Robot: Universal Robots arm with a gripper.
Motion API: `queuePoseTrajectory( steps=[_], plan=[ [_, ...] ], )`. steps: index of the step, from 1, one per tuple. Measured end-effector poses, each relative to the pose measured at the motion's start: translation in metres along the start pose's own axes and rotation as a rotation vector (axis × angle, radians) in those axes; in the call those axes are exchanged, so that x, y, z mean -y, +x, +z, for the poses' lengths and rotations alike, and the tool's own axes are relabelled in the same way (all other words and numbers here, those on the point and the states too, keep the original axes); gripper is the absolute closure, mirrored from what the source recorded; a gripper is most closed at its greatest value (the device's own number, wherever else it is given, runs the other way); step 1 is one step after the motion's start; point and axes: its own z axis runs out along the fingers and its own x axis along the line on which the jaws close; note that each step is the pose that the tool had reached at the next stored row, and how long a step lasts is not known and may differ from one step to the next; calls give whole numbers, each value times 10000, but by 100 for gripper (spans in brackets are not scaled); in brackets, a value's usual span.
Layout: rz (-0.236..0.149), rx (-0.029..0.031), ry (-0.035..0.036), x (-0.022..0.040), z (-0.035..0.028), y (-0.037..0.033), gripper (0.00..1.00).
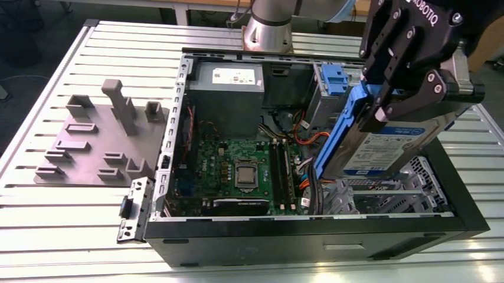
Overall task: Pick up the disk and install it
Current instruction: 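Insert the disk into the insertion slot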
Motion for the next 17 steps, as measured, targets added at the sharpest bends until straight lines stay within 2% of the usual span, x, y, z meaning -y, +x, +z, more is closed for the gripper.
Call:
queuePoseTrajectory(
  steps=[4,13,17],
  plan=[
    [1,-2,0,49,12,2,64],
    [1,-2,-26,249,34,-2,64],
    [1,-3,-33,315,45,-1,64]
  ],
)
